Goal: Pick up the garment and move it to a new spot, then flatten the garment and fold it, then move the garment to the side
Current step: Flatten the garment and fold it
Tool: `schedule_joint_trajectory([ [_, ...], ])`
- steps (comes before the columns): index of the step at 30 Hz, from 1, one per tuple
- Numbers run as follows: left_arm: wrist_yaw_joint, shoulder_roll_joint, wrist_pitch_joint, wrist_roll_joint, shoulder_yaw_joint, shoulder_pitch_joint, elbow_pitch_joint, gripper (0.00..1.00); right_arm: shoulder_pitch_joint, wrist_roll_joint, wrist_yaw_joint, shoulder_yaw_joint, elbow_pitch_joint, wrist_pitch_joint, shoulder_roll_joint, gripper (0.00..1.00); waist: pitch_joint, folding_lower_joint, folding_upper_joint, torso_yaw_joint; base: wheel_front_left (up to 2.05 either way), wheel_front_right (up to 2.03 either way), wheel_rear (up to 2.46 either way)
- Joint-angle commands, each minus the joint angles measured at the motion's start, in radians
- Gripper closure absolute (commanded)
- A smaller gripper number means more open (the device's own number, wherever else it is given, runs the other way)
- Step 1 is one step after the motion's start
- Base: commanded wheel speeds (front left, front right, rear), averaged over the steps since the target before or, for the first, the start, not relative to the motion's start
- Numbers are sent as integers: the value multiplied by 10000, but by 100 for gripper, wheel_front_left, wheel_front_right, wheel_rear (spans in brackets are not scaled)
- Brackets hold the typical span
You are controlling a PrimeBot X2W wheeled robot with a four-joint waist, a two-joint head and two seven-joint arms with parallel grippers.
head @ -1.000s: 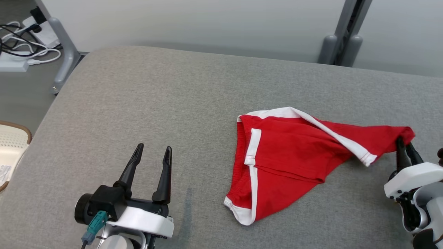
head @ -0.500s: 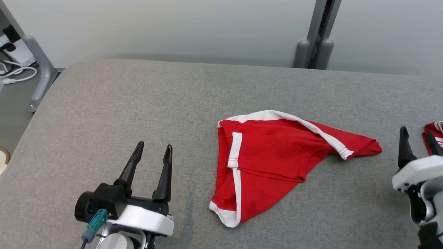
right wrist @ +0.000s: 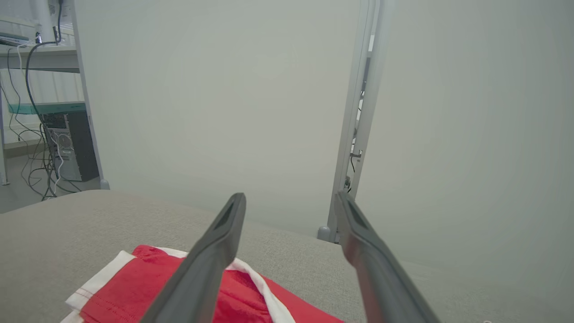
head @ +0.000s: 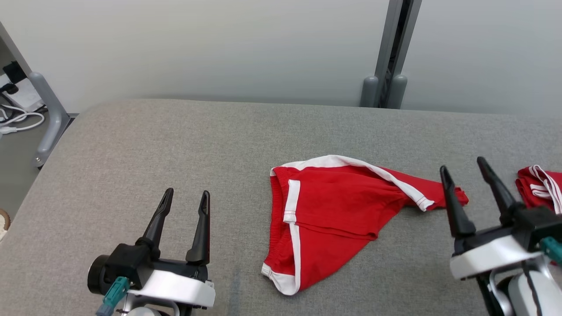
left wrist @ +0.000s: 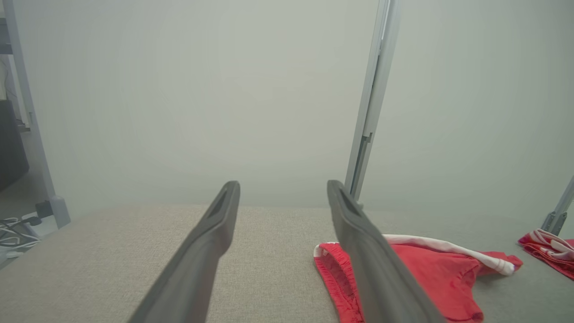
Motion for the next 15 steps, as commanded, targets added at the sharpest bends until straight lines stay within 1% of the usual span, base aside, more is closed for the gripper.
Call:
schedule_joint_trajectory([
  [1,31,34,-8,18,37,126,-40,0,238,-84,1,-19,-223,-29,70,0,-51,0,-1,20,0,0,0],
  [4,63,34,-6,41,126,211,-127,0,793,-330,1,5,-604,-30,249,0,-98,0,-1,54,0,0,0],
  [8,109,34,-8,-171,269,342,-161,0,1179,-532,1,97,-643,-31,412,0,-108,0,-1,105,0,0,0],
  [13,8,33,-8,-129,316,400,-161,0,1290,-465,1,138,-498,-32,684,0,-74,0,-1,211,0,0,0],
  [15,-16,31,-8,-89,288,366,-125,0,1085,-493,1,381,-381,-32,757,0,-52,0,-1,305,0,0,0],
])
